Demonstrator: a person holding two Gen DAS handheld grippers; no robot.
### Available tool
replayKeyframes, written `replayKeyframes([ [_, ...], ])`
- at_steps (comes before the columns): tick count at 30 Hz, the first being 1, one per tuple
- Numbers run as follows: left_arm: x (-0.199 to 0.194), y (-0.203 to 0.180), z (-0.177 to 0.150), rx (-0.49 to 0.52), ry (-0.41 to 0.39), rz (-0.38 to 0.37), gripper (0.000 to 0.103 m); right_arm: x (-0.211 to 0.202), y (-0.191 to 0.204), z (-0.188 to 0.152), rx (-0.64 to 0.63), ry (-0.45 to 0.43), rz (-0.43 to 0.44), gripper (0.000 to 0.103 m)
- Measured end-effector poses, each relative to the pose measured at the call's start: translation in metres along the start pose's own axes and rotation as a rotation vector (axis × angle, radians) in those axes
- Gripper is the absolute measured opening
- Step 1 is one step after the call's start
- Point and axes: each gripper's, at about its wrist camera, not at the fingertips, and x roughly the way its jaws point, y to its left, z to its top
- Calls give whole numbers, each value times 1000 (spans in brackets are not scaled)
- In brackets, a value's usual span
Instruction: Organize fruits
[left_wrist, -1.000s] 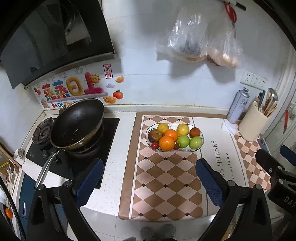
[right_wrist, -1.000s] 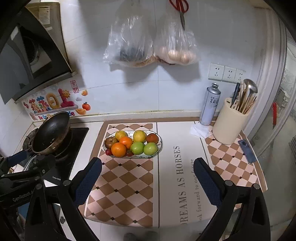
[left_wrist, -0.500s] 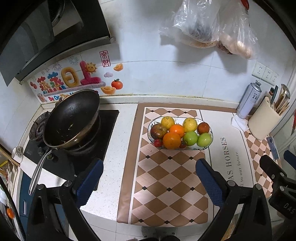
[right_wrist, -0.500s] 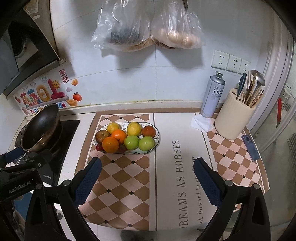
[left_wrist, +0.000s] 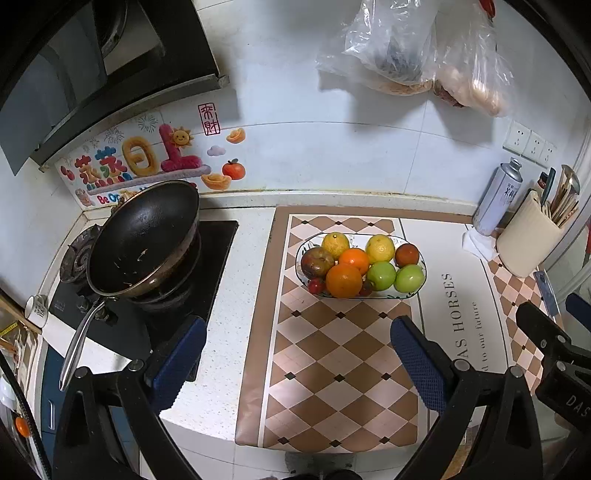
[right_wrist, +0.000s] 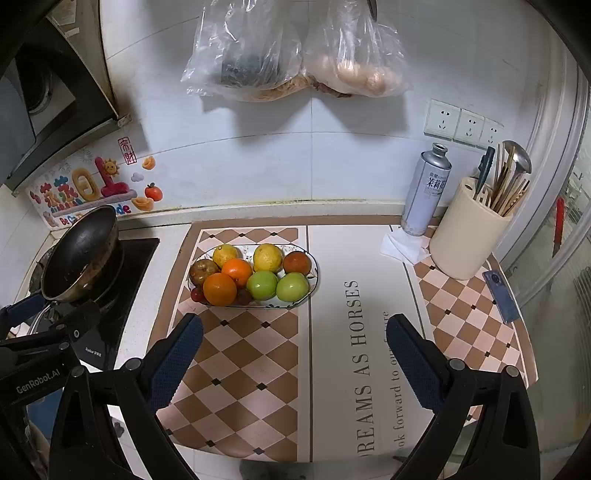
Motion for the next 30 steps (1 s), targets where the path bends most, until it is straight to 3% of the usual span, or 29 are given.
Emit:
replayKeyframes([
  [30, -7, 0, -7, -6, -15, 12, 102, 3, -3, -1, -25, 15, 12, 101],
])
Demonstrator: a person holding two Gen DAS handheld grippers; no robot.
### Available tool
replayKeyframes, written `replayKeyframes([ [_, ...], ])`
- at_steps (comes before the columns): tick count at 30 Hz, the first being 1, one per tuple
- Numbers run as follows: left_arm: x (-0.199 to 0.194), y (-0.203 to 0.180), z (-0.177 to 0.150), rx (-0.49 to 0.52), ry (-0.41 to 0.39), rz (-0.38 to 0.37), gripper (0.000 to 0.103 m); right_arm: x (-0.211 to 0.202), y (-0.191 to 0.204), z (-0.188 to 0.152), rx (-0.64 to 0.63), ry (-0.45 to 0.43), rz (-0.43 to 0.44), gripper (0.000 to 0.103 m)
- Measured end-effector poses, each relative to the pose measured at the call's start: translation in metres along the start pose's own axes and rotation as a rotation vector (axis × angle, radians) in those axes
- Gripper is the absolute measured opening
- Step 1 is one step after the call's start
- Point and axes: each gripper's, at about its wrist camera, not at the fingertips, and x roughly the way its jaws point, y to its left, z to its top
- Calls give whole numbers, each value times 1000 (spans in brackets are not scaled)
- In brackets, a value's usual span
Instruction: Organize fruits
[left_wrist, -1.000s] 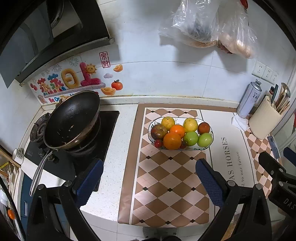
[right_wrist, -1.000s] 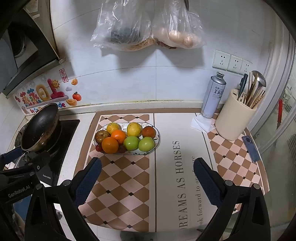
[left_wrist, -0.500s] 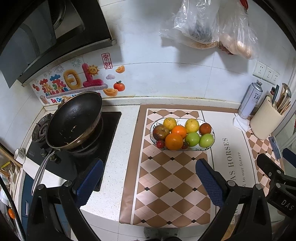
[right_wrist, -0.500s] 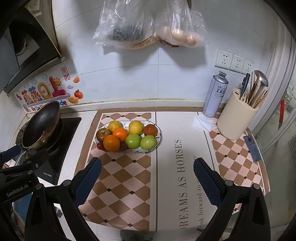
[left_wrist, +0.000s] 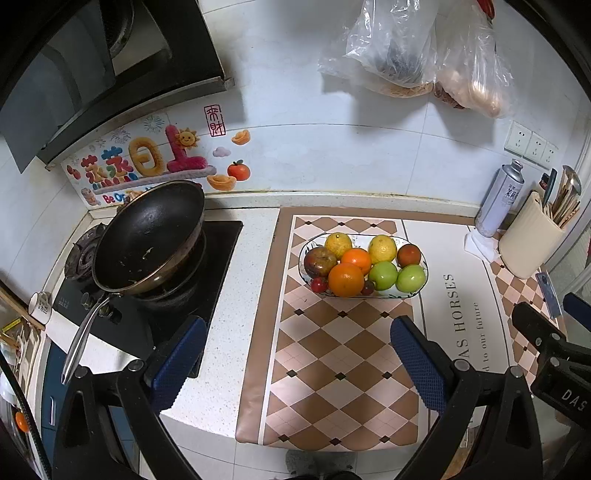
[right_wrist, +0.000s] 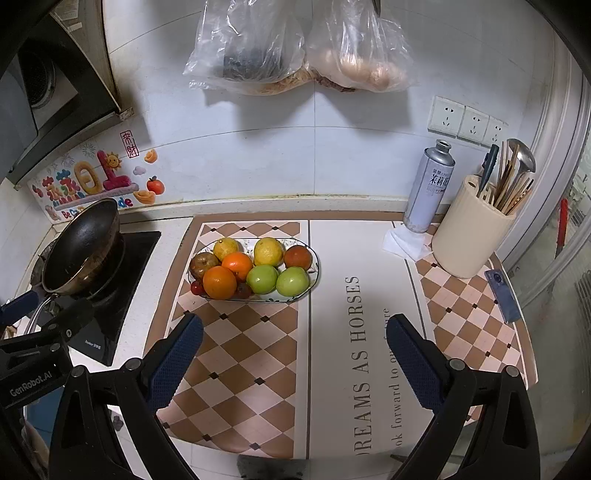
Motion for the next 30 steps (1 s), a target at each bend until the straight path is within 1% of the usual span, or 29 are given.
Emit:
replayKeyframes([
  [18, -5, -8, -7, -11, 3, 3, 102, -1, -5, -1, -3, 0, 1, 101],
  [30, -7, -14, -5, -12, 1, 2, 102, -3, -9, -2, 0, -3, 2, 101],
])
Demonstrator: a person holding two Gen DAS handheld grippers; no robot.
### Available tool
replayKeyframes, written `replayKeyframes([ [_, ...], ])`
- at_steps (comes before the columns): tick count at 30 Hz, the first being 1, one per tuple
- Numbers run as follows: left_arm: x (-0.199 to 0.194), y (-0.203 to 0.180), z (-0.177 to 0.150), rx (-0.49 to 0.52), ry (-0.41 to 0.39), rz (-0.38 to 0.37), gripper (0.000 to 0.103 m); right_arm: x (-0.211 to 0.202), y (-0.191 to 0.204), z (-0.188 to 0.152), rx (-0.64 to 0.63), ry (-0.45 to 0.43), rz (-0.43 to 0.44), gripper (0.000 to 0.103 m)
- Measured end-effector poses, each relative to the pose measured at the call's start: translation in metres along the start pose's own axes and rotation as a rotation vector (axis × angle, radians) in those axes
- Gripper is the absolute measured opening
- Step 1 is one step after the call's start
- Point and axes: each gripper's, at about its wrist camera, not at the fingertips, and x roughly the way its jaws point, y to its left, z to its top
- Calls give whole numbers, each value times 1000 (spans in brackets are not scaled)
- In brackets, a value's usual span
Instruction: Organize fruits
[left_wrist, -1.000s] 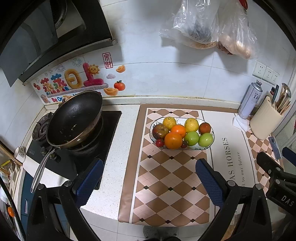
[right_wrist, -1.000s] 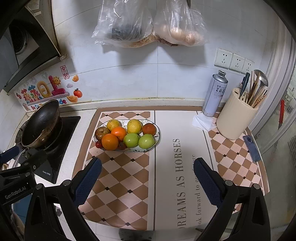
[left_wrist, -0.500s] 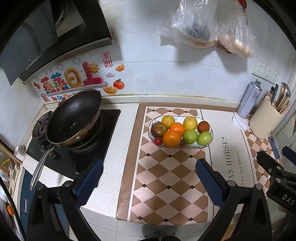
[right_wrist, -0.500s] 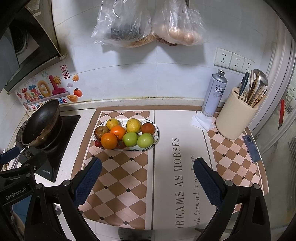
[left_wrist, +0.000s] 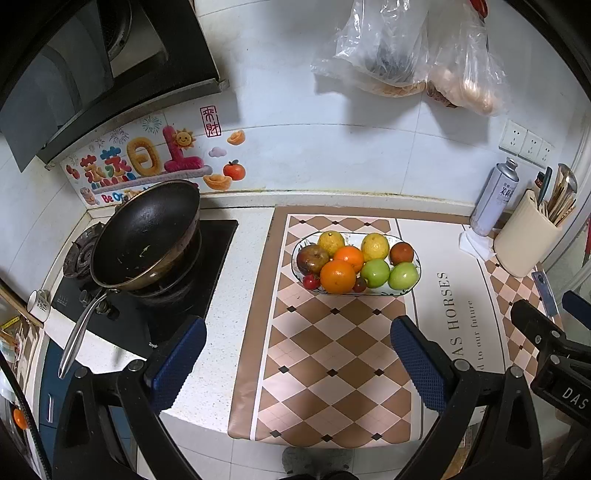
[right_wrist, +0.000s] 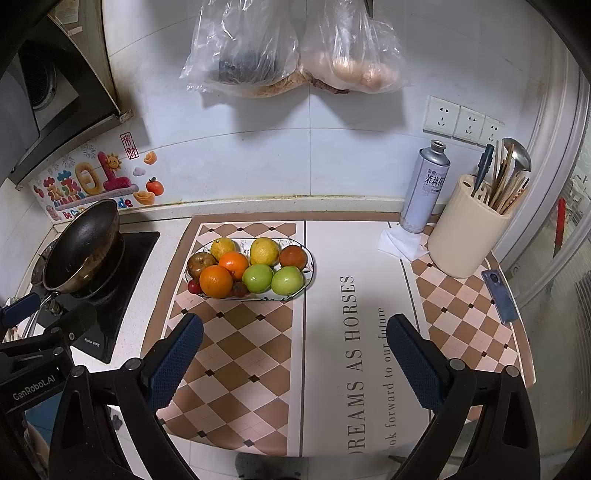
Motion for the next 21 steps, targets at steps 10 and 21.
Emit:
replayKeyframes([
  [10, -1, -1, 1, 1, 0, 0, 102, 0, 1, -1, 0, 1, 1, 102],
  [21, -1, 1, 0, -2, -2, 1, 102, -1, 0, -1, 0, 0, 1, 102],
])
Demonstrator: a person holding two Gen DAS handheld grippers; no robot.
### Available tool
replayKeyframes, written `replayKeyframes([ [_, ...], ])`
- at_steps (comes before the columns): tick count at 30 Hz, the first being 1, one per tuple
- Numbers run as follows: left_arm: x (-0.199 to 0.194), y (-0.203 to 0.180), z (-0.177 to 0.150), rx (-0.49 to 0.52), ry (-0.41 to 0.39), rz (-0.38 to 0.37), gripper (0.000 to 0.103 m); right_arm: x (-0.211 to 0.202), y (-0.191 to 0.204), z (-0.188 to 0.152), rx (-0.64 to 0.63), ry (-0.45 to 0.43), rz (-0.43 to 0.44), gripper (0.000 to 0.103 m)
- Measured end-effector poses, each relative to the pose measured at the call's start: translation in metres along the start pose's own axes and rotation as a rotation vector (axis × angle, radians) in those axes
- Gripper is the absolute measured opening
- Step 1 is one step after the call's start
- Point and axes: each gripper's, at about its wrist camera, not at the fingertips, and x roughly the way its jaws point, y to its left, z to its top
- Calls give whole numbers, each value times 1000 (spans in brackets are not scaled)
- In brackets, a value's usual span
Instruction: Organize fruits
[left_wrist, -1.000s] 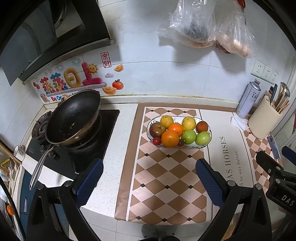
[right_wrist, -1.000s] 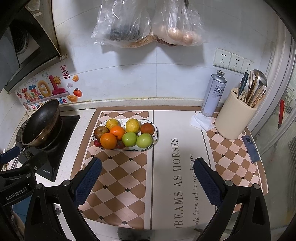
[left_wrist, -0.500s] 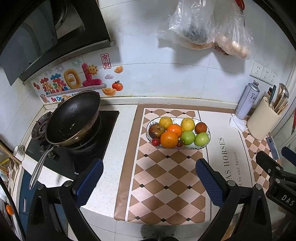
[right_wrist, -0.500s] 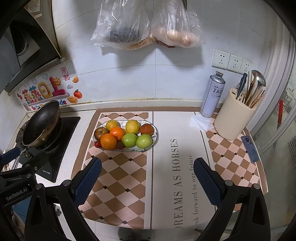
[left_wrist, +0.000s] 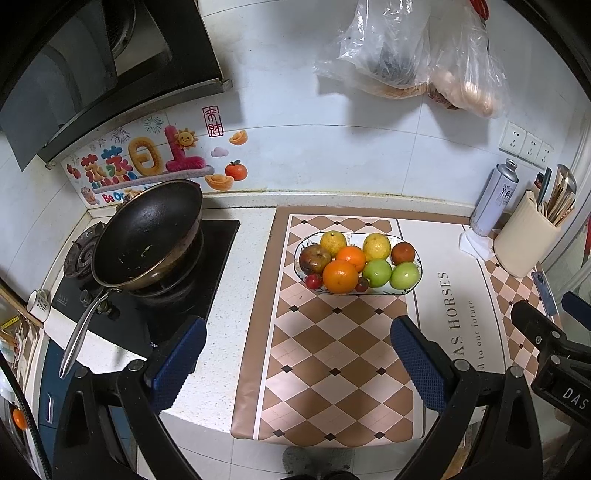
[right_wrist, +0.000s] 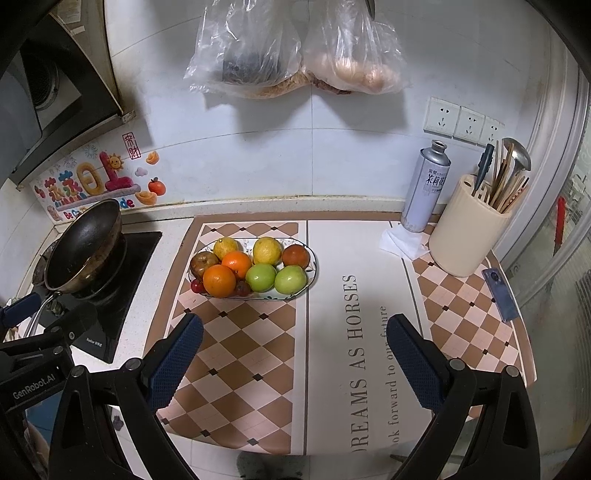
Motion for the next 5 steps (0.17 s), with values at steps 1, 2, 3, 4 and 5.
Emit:
replayKeyframes([
  [1, 0, 0, 0, -1, 0, -2, 102, -1, -1, 0, 1, -1, -1, 102],
  [2, -2, 0, 0, -3, -3, -4, 102, 0, -1, 0, 1, -1, 0, 102],
  [3, -4, 0, 0, -4, -9, -5, 102, 0, -1, 0, 1, 0, 1, 102],
  [4, -6, 0, 0, -4, -15, -5, 102, 0, 0, 0, -1, 0, 2, 102],
  [5, -7, 0, 0, -5, -19, -6, 102, -2, -1, 0, 1, -2, 1, 102],
])
